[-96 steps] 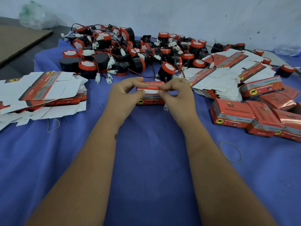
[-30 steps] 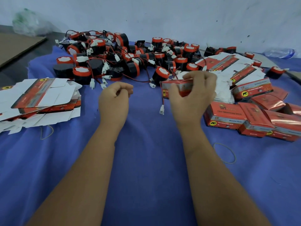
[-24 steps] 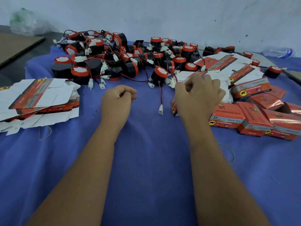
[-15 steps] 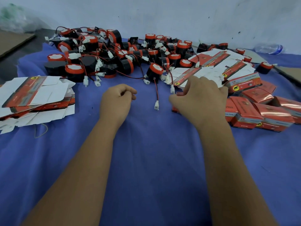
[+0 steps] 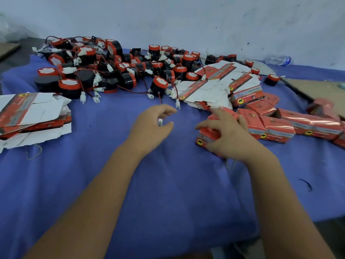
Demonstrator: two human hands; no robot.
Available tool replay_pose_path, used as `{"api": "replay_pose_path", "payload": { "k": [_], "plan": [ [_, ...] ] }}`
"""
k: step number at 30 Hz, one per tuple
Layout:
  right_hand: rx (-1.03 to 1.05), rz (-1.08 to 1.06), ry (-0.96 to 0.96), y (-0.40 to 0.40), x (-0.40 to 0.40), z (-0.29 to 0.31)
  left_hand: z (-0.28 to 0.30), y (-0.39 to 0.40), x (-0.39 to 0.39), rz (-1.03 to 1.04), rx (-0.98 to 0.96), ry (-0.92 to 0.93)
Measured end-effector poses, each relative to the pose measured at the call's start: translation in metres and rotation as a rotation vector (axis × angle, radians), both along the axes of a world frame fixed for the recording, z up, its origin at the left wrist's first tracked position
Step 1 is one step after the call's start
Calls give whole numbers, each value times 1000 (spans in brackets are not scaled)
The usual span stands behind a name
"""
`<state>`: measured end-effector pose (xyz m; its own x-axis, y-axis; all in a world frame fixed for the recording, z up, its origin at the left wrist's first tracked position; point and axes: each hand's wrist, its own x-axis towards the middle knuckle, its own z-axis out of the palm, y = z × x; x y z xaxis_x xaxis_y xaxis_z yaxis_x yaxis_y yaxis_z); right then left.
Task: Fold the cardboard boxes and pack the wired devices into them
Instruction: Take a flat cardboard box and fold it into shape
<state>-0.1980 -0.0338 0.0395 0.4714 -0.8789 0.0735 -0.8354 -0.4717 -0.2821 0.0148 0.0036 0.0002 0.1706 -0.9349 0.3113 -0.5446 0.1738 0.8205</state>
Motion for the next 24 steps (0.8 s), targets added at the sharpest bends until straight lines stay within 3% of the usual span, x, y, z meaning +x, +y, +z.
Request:
{"api": "replay_pose_path", "payload": {
  "k": [4, 8, 13, 15, 17, 20, 22, 24],
  "plan": [
    [-120, -152, 158, 7, -35, 3, 3, -15, -52, -299, 162, 141],
    [-266, -332, 69, 14, -51, -3, 0, -24, -116, -453, 332, 381],
    [-411, -462, -75, 12, -42, -14, 4, -22, -149, -395, 243, 365],
    [-460, -437, -159, 11, -28, -14, 3, -26, -136, -248, 160, 208],
    [-450, -369, -242, 5, -7, -10, -1, -35, -112, -131, 132, -121],
    [-354, -243, -204, -15, 29, -10, -9, -43, -70, -164, 339, -594],
    [-307, -190, -142, -32, 49, -11, -13, -44, -42, -141, 412, -745],
    [-293, -165, -101, -51, 63, -13, -13, -44, -10, -51, 462, -756]
  ]
}}
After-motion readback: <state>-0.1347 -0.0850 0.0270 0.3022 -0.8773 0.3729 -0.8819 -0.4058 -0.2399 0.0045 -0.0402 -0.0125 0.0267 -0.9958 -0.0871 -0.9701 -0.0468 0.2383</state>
